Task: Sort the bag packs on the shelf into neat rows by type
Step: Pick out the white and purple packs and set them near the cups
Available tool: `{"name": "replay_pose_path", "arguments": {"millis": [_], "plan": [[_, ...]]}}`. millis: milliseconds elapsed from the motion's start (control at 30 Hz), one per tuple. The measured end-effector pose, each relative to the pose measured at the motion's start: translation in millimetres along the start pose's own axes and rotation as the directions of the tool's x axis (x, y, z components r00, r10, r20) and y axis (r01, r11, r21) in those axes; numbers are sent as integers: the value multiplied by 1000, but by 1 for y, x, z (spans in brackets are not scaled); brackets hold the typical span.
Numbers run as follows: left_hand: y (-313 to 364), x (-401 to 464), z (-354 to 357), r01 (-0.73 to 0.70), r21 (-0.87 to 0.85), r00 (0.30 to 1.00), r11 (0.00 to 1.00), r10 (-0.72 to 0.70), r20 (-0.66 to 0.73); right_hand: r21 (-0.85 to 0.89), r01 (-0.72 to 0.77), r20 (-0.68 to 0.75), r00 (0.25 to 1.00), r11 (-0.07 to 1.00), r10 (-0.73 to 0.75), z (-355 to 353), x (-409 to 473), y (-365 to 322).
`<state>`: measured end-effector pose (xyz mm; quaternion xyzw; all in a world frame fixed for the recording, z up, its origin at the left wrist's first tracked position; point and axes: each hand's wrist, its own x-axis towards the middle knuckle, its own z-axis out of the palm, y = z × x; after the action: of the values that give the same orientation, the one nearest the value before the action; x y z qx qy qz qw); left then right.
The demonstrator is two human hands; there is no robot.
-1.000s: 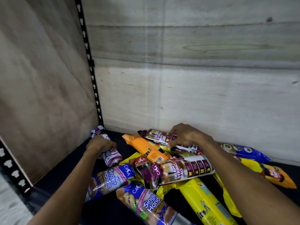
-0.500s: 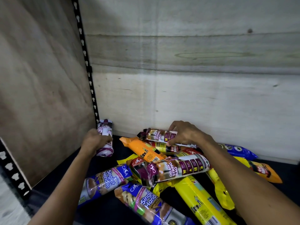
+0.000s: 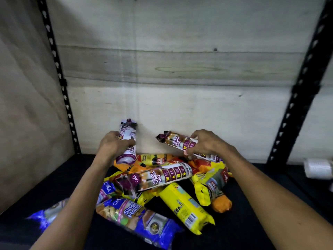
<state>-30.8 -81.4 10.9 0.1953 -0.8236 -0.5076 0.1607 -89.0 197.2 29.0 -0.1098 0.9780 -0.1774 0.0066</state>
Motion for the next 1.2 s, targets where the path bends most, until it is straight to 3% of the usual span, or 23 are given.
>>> {"name": "replay_pose_path", "arguments": {"millis": [233, 600, 767, 1000, 1200], "plan": [[41, -46, 74, -119, -5, 982, 993, 118, 144, 76, -202, -59, 977, 976, 207, -26, -44, 73], [73, -135, 195, -319, -39, 884, 947, 312, 349, 137, -466, -97, 872, 874, 480, -44, -96, 165], [75, -171, 241, -311, -71, 861, 948, 313, 401, 177, -553, -95, 814, 814, 574, -36, -122, 198], [53, -204, 288, -275, 19, 839, 961, 230, 493, 176, -637, -64, 754, 751, 654, -15, -144, 230], [44, -221, 305, -292, 30, 830, 956, 238, 504, 180, -651, -50, 743, 737, 668, 4, -148, 241]]}}
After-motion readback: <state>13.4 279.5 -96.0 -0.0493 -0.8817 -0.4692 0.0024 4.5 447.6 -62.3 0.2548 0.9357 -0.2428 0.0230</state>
